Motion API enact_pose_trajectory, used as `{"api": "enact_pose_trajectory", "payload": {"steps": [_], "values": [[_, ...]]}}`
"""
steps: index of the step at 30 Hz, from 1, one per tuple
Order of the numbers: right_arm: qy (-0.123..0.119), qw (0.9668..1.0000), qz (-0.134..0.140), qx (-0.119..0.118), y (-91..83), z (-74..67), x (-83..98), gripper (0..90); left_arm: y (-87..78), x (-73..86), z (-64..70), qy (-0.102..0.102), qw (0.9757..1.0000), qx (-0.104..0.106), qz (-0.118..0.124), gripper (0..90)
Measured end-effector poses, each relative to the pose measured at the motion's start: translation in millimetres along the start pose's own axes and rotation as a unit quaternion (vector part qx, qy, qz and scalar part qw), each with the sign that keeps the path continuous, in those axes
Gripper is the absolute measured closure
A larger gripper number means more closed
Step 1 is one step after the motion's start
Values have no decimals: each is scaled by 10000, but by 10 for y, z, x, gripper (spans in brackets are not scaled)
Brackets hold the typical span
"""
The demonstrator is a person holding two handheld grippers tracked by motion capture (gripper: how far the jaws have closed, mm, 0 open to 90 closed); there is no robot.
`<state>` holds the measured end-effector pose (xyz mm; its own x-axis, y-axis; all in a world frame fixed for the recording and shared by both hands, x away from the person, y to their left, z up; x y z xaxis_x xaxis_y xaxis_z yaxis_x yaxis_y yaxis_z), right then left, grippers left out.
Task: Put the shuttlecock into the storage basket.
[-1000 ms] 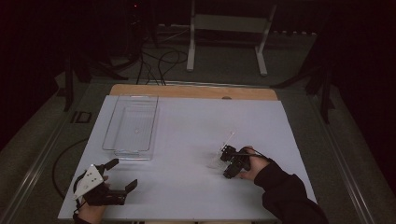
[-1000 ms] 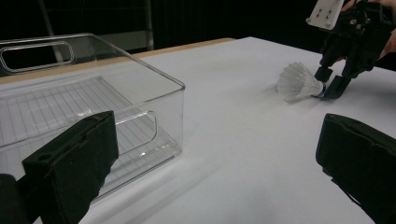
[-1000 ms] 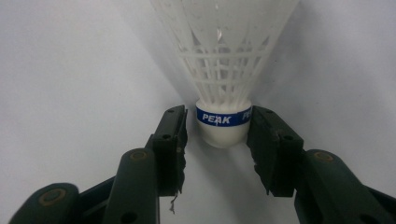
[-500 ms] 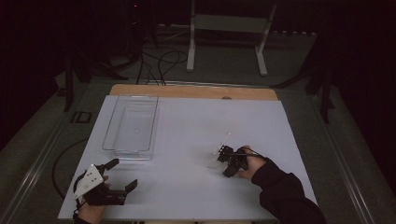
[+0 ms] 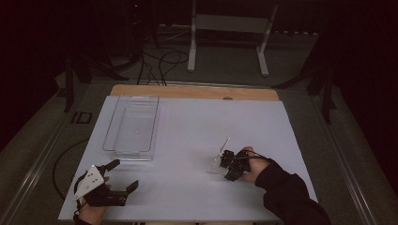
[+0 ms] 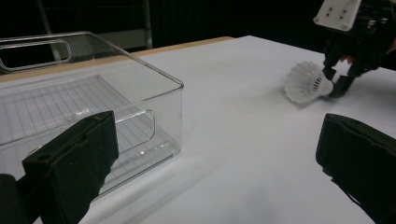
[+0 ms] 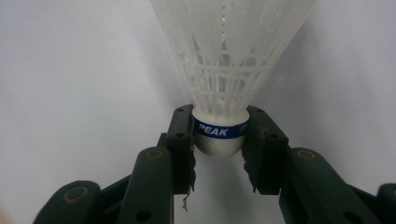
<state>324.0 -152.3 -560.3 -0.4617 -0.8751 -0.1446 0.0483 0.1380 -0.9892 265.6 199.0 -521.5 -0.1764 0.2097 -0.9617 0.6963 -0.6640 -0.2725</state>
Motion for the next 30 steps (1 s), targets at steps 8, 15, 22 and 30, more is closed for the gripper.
{"api": "enact_pose_trajectory", "payload": {"steps": [8,15,22,30], "values": [[-554,9984,-2,-118,-26,-106,48,657,7,0,4,-16,10000,2,-6,0],[-794,9965,126,-246,-56,-160,70,657,13,0,6,-6,10000,12,-10,0],[-952,9951,124,-231,-59,-197,118,657,18,1,2,-21,10000,6,-26,0],[-1013,9940,293,-292,-129,-196,139,657,25,-3,4,-37,10000,27,-15,0]]}}
Point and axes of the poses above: each handheld gripper's, and its own axes: y roughly forward along the jaws, x roughly out of its underside, z roughly to its right, the point moved 8 cm from there along y, roughly forward along the jaws, and after that the axes turned 5 degrees about y, right-handed, at the moved point
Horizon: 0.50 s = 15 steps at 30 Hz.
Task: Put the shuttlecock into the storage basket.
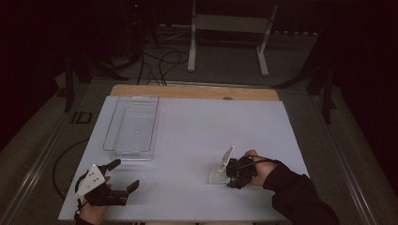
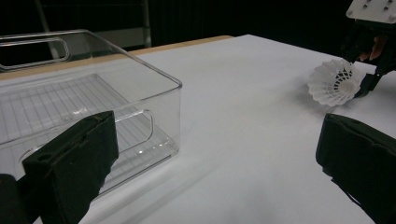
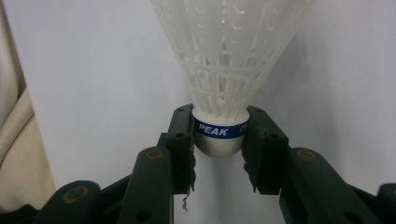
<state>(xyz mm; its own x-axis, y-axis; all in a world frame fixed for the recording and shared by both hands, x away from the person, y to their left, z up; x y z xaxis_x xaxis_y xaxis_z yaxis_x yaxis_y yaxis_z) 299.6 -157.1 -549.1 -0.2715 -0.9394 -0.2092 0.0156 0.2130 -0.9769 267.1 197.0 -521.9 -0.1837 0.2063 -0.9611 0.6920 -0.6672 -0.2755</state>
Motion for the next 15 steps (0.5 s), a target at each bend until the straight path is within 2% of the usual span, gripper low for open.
{"api": "enact_pose_trajectory", "payload": {"steps": [4,7,10,12,15], "values": [[43,9998,58,-167,-35,-35,-11,657,5,-4,1,-1,10000,7,-21,0],[-39,9997,198,-152,-74,-31,-37,657,15,-27,34,-13,10000,90,2,0],[73,9996,244,-80,-123,-32,-55,656,33,-65,77,-2,9999,166,9,0],[191,9996,183,-17,-145,-27,-58,656,47,-98,101,-28,9997,225,5,0],[120,9999,69,57,-145,-64,-67,657,64,-171,129,-4,9996,293,-32,0]]}}
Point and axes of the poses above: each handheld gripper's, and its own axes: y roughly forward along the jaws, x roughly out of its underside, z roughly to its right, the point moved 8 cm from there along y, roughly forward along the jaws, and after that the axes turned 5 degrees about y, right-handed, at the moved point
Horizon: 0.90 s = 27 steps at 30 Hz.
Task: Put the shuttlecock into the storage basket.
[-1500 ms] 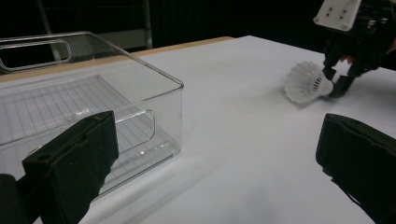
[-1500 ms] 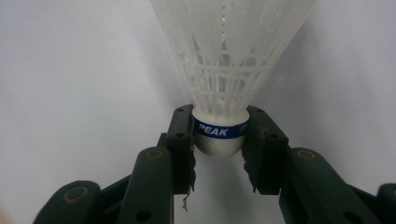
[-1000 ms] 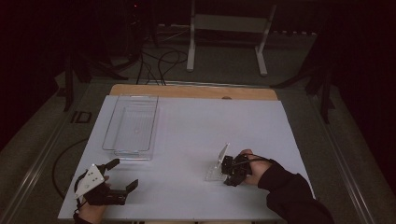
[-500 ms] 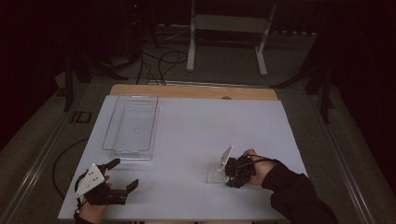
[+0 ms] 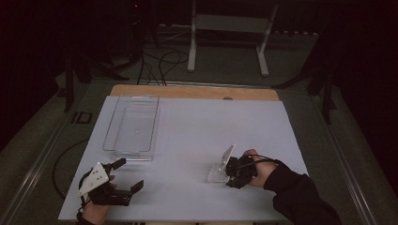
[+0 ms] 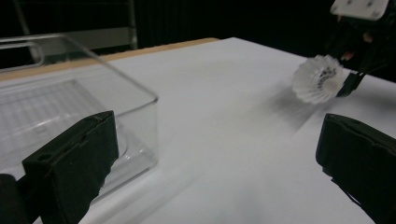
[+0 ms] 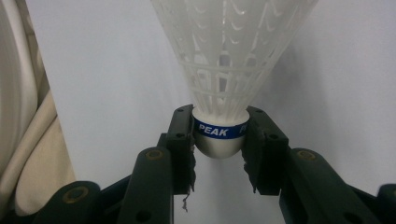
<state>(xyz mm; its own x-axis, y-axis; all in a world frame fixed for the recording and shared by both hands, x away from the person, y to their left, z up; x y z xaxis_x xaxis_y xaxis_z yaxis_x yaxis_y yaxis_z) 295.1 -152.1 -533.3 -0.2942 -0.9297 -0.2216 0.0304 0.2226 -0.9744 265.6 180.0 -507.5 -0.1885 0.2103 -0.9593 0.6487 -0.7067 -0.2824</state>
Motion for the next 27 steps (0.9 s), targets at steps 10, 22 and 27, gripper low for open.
{"api": "enact_pose_trajectory", "payload": {"steps": [10,22,27], "values": [[-244,9993,277,-60,-130,-138,-152,658,101,-257,34,256,9970,419,-602,0],[-499,9969,610,12,-247,-194,-186,658,312,-500,5,256,9910,522,-1208,0],[-533,9963,673,4,-280,-214,-192,658,377,-583,-11,108,9896,586,-1312,0]]}}
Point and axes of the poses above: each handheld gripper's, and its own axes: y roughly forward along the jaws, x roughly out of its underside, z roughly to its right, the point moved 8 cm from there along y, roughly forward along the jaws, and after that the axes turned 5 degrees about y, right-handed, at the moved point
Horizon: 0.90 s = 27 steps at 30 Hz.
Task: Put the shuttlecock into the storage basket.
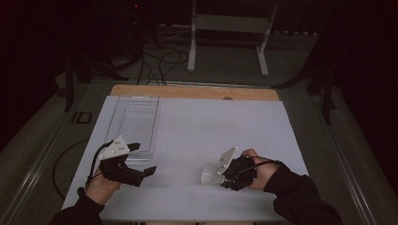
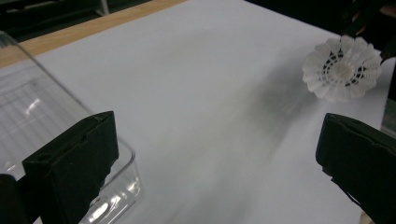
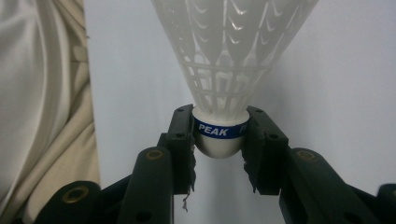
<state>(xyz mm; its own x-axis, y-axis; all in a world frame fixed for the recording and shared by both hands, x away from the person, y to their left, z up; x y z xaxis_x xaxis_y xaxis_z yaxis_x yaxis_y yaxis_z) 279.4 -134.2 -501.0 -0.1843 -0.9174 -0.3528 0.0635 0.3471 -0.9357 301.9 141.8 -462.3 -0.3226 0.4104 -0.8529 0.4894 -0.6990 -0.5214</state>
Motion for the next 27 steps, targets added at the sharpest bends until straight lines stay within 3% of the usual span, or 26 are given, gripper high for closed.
{"api": "enact_pose_trajectory", "payload": {"steps": [1,2,7,19,27], "values": [[0,10000,0,0,0,0,0,658,0,0,0,0,10000,0,0,0],[-46,10000,30,40,0,2,-8,658,27,-34,-14,21,9998,-134,-159,0],[-170,9998,36,81,11,-33,-55,658,60,-126,51,68,9993,168,-319,0],[-353,9992,120,111,33,-73,-145,658,145,-318,173,306,9965,434,-641,0],[-447,9988,168,146,32,-84,-187,658,295,-361,281,385,9921,762,-917,0]]}}
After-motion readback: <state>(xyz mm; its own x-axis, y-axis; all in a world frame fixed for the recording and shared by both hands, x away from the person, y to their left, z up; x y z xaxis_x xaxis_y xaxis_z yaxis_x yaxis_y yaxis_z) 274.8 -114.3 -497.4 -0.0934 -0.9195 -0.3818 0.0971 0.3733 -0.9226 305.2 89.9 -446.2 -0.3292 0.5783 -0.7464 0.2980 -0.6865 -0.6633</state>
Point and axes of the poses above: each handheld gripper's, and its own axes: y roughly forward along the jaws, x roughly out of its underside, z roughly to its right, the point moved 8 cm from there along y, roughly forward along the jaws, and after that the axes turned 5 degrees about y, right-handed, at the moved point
